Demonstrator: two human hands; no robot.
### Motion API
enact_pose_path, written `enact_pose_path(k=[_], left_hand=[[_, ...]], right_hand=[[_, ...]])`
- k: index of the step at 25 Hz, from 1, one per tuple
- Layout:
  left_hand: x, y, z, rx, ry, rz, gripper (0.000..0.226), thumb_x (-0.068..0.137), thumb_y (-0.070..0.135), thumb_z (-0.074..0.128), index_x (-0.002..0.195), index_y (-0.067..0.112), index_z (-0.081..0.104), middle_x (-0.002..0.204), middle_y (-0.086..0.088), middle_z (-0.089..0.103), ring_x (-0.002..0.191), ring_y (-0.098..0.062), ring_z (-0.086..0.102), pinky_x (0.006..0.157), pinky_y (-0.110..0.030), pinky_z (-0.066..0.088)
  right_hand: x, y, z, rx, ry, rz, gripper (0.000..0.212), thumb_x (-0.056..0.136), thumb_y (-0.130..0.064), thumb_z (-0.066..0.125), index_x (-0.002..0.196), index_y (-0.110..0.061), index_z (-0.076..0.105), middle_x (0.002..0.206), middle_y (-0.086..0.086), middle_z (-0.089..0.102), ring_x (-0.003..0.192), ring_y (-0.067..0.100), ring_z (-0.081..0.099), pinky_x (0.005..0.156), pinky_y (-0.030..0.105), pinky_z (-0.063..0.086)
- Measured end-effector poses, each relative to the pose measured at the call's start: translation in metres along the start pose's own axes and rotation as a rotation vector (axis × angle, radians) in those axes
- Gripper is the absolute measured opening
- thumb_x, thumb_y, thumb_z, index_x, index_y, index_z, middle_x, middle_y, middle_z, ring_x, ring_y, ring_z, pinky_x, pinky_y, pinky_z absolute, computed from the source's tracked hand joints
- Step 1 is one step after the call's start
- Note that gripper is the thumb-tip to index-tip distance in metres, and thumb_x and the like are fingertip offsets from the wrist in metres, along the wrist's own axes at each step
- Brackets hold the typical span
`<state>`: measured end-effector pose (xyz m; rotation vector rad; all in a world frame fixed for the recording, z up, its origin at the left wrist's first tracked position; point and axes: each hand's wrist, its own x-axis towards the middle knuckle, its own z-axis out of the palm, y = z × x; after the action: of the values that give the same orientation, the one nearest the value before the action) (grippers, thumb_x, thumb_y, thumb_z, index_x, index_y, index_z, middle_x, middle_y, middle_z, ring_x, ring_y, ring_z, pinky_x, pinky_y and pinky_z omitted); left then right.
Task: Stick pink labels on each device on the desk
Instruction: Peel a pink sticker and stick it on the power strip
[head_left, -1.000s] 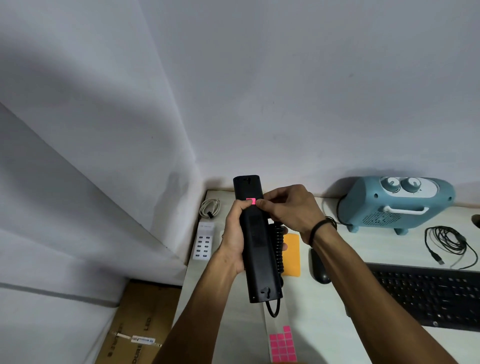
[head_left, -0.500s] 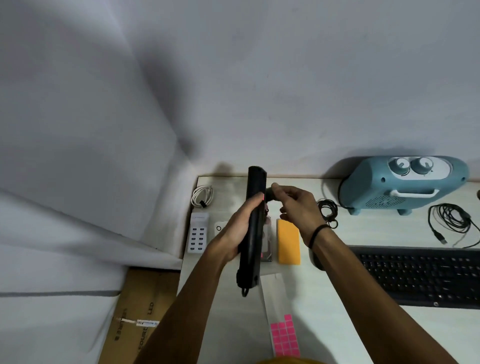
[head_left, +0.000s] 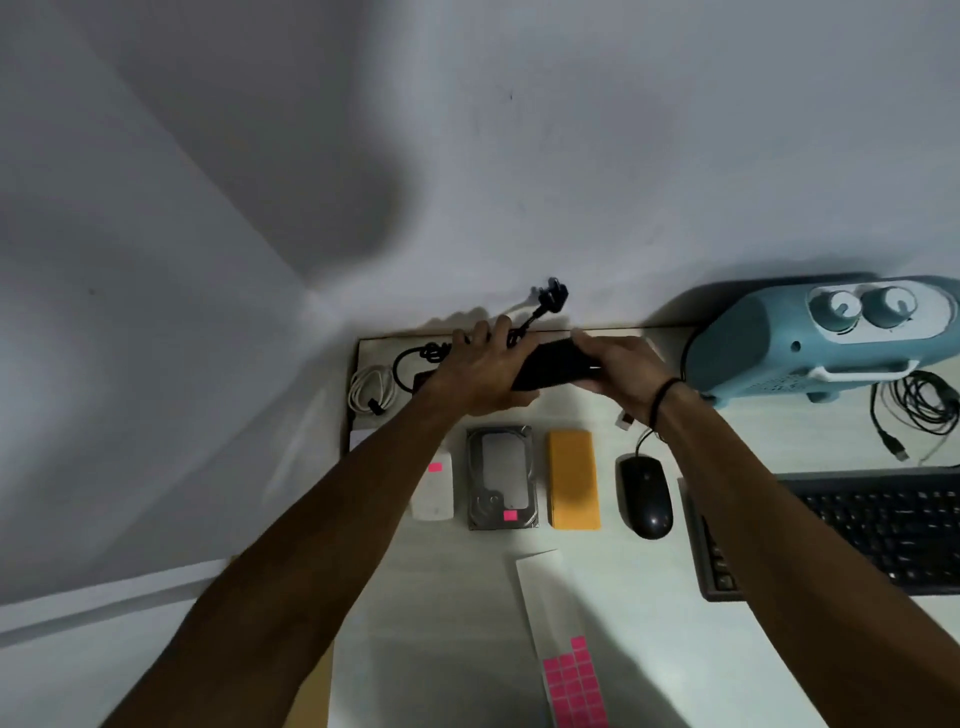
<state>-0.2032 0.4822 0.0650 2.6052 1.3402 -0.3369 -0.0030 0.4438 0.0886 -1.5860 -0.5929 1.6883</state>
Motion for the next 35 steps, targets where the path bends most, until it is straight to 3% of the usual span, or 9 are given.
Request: enact_pose_path(k=[3, 8, 11, 17, 20, 23, 28, 32, 35], left_hand=[[0.025, -0.023, 0.032, 0.115, -0.056, 0.033, 0.080, 0.085, 0.062, 0.062, 0.149, 0.024, 0.032, 0.154, -0.019, 0.030, 0.142, -0.043, 0.030, 0.109, -0.064, 0.032], [0.059, -0.018, 0.063, 0.121, -0.088, 0.027, 0.086, 0.081, 0.065, 0.065, 0.151, 0.029, 0.030, 0.156, -0.016, 0.026, 0.146, -0.041, 0.021, 0.113, -0.060, 0.028], [0.066, -0.021, 0.077, 0.094, -0.155, -0.043, 0.086, 0.084, 0.067, 0.063, 0.154, 0.032, 0.026, 0.163, -0.013, 0.018, 0.148, -0.041, 0.019, 0.116, -0.062, 0.024], [0.074, -0.022, 0.092, 0.009, -0.269, -0.129, 0.088, 0.085, 0.066, 0.062, 0.157, 0.035, 0.020, 0.163, -0.011, 0.016, 0.148, -0.040, 0.020, 0.117, -0.065, 0.015], [0.067, -0.019, 0.092, -0.041, -0.260, -0.148, 0.090, 0.084, 0.062, 0.066, 0.157, 0.036, 0.020, 0.164, -0.011, 0.014, 0.150, -0.039, 0.017, 0.117, -0.066, 0.013], [0.055, 0.002, 0.089, -0.168, -0.170, -0.176, 0.079, 0.090, 0.048, 0.065, 0.156, 0.034, 0.024, 0.165, -0.010, 0.015, 0.152, -0.035, 0.014, 0.119, -0.064, 0.012], [0.003, 0.051, 0.083, -0.297, -0.053, -0.208, 0.061, 0.093, 0.032, 0.062, 0.148, 0.028, 0.037, 0.159, -0.008, 0.027, 0.146, -0.033, 0.027, 0.114, -0.058, 0.028], [-0.050, 0.078, 0.077, -0.403, -0.060, -0.271, 0.057, 0.093, 0.037, 0.060, 0.145, 0.022, 0.041, 0.156, -0.009, 0.033, 0.140, -0.035, 0.035, 0.106, -0.056, 0.039], [-0.104, 0.103, 0.092, -0.526, -0.067, -0.324, 0.046, 0.097, 0.037, 0.058, 0.137, 0.018, 0.049, 0.141, -0.010, 0.048, 0.128, -0.032, 0.047, 0.098, -0.047, 0.048]], right_hand=[[0.035, 0.016, 0.000, -0.238, -0.021, 0.062, 0.037, 0.096, -0.024, 0.063, 0.124, 0.001, 0.063, 0.122, 0.020, 0.068, 0.089, 0.023, 0.070, 0.077, 0.025, 0.061], [0.082, 0.039, -0.011, -0.320, 0.123, 0.086, 0.025, 0.091, -0.022, 0.071, 0.110, -0.007, 0.071, 0.113, 0.024, 0.068, 0.094, 0.036, 0.070, 0.079, 0.046, 0.061], [0.100, 0.051, -0.008, -0.349, 0.182, 0.125, 0.025, 0.089, -0.016, 0.072, 0.113, -0.008, 0.071, 0.111, 0.020, 0.070, 0.099, 0.036, 0.070, 0.081, 0.051, 0.061], [0.117, 0.067, -0.009, -0.387, 0.203, 0.159, 0.038, 0.087, -0.002, 0.070, 0.124, -0.006, 0.066, 0.118, 0.019, 0.070, 0.106, 0.033, 0.068, 0.089, 0.048, 0.059], [0.112, 0.069, -0.008, -0.577, 0.189, 0.099, 0.041, 0.087, -0.014, 0.073, 0.127, -0.012, 0.065, 0.120, 0.011, 0.071, 0.106, 0.029, 0.068, 0.097, 0.043, 0.055], [0.090, 0.067, -0.007, -0.782, 0.178, -0.001, 0.038, 0.089, -0.020, 0.069, 0.127, -0.017, 0.066, 0.124, 0.003, 0.070, 0.115, 0.024, 0.064, 0.106, 0.033, 0.046], [0.036, 0.084, -0.008, -0.852, 0.106, -0.066, 0.032, 0.091, -0.020, 0.067, 0.123, -0.020, 0.069, 0.123, 0.000, 0.070, 0.116, 0.020, 0.064, 0.102, 0.029, 0.048], [-0.013, 0.105, -0.005, -0.871, 0.081, -0.106, 0.027, 0.092, -0.015, 0.064, 0.118, -0.019, 0.071, 0.121, 0.000, 0.071, 0.113, 0.018, 0.065, 0.100, 0.026, 0.046], [-0.057, 0.144, -0.007, -0.832, 0.062, -0.106, 0.027, 0.091, -0.014, 0.065, 0.118, -0.018, 0.070, 0.118, 0.003, 0.072, 0.108, 0.019, 0.067, 0.098, 0.029, 0.051]])
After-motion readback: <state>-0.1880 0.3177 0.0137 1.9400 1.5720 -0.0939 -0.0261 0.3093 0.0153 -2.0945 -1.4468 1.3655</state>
